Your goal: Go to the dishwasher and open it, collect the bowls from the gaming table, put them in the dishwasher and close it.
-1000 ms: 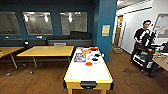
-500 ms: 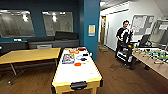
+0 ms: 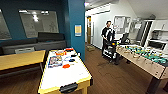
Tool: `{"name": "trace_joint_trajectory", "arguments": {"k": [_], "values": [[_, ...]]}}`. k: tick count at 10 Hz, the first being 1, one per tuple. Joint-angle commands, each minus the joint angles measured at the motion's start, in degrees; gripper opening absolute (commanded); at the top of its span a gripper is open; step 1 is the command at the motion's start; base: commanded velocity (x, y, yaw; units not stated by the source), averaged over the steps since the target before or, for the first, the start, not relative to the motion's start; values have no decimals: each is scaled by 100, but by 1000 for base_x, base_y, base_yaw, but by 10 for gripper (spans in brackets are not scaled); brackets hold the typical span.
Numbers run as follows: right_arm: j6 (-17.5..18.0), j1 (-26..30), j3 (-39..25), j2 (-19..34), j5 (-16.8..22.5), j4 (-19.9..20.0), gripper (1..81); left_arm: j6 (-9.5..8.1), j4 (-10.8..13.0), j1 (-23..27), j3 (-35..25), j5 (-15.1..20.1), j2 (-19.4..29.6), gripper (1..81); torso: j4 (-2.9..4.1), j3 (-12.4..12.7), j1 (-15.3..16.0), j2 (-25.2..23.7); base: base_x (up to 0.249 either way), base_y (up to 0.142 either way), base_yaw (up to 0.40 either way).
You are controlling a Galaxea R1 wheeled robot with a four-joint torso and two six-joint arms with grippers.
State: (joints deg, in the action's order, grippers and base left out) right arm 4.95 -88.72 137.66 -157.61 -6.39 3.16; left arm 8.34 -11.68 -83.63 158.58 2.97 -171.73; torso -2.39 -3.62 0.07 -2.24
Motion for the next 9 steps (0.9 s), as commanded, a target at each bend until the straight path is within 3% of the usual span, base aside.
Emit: {"name": "trace_joint_trajectory", "arguments": {"k": [1, 9], "values": [[-12, 245, 15, 122, 278, -70, 10, 123, 34, 298, 16, 353, -19, 10, 0, 0, 0, 0, 0, 0, -398], [-12, 245, 120, 25, 278, -70, 10, 159, 34, 263, 25, 353, -37, 10, 0, 0, 0, 0, 0, 0, -398]]}}
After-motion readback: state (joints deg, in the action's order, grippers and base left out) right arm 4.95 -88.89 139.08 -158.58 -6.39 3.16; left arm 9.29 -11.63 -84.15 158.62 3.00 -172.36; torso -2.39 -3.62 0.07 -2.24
